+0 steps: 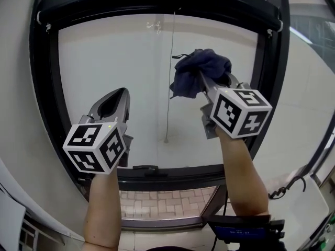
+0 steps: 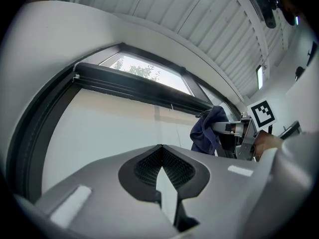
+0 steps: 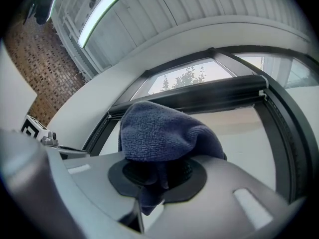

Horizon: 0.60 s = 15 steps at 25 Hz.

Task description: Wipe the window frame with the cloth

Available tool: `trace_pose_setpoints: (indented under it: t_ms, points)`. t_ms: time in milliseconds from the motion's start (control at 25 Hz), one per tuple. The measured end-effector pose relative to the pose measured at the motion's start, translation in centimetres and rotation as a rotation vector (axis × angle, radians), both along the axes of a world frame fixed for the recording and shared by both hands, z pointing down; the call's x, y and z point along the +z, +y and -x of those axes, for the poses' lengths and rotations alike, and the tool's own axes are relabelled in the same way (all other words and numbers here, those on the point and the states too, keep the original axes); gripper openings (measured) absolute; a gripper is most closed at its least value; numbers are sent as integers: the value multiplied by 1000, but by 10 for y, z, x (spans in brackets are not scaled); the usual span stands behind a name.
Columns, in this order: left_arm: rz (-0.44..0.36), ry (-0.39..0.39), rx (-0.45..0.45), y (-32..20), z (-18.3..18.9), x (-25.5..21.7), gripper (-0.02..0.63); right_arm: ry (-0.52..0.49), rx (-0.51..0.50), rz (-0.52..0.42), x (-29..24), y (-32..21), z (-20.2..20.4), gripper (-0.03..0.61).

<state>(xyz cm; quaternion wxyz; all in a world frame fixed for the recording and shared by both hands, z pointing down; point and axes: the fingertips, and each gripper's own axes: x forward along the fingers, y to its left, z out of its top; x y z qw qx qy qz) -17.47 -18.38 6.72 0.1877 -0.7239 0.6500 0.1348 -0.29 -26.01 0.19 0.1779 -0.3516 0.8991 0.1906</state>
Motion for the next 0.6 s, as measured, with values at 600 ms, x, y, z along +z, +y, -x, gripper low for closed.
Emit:
trace_pose_setpoints:
  t_ms: [600]
  points:
    - [114, -77, 25, -29, -13, 79, -6, 87, 2, 189, 156, -38, -2, 55]
